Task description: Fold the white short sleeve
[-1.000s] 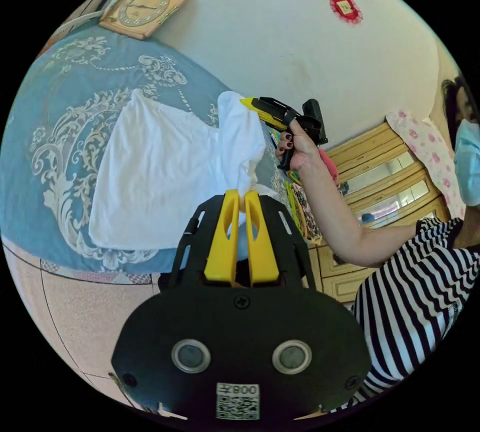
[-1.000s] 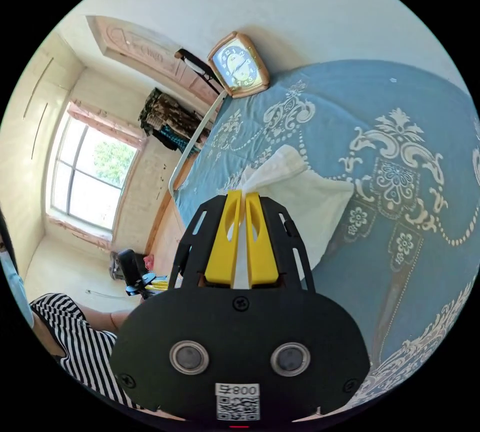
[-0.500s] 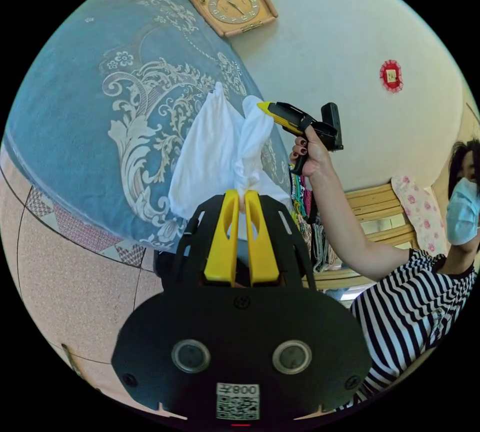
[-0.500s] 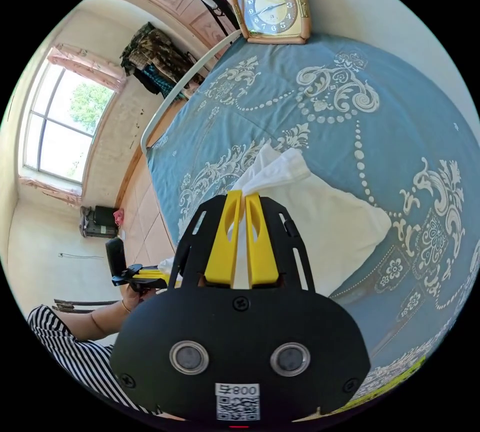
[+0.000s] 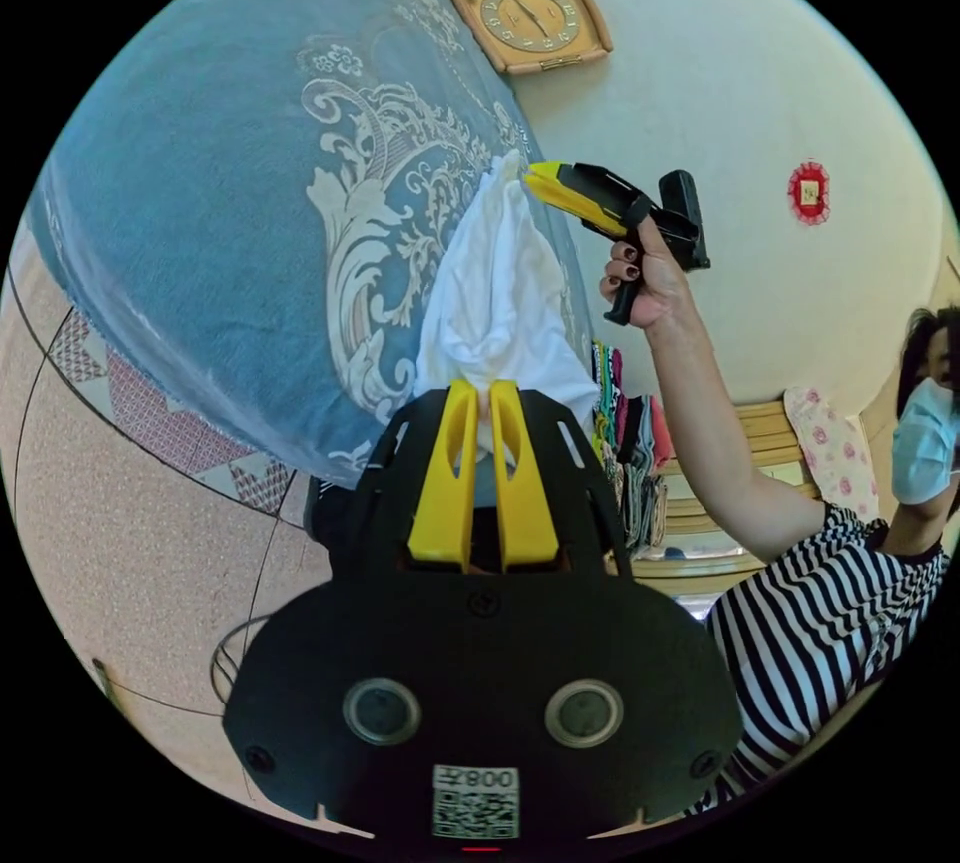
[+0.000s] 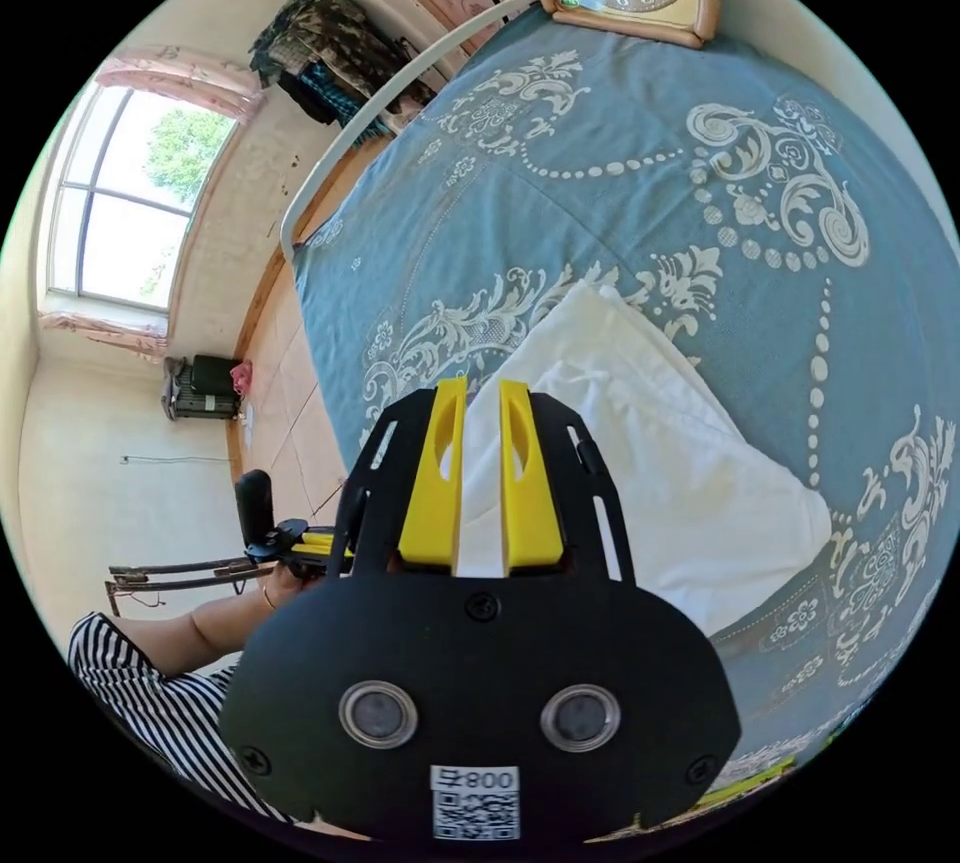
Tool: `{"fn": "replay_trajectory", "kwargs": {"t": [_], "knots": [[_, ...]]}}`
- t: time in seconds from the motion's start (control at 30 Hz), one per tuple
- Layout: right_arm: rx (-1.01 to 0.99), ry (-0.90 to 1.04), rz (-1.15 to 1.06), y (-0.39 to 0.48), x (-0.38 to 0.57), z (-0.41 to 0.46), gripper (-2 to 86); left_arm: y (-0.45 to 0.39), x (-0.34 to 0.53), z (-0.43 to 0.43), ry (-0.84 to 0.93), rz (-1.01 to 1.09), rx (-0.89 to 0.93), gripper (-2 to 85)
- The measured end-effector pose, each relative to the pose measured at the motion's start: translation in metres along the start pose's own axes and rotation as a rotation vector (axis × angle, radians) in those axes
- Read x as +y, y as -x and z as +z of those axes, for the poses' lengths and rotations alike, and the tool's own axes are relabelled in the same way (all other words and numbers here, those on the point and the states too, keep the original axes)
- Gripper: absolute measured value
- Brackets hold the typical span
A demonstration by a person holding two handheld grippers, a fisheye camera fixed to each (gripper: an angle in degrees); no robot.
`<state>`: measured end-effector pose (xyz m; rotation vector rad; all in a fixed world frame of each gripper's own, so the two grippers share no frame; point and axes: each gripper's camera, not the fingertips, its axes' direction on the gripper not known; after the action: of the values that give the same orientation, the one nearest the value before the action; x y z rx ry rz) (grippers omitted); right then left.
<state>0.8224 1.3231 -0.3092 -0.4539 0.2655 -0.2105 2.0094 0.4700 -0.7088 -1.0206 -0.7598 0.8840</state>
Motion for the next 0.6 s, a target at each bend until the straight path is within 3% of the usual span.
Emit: {"fn": "replay_trajectory", "kwargs": {"t": [0.17,0.37,0.6], "knots": [[0.018,-0.058,-0.040,-0.003,0.059,0.010,6.7,0.001,-0.003,-0.023,-0.015,0.004,-0.002,2.6],[0.085,-0.121,-0.094,0.034,0.212,0.037,8.4,0.011,0.005,-0.056,-0.064,-0.066,0.000,1.4],[0.477,-0.130,-0.193,0.110,0.309,0.111,9.5,-0.028,-0.005,-0.064,-0.036,0.060,-0.054,0.3]]}}
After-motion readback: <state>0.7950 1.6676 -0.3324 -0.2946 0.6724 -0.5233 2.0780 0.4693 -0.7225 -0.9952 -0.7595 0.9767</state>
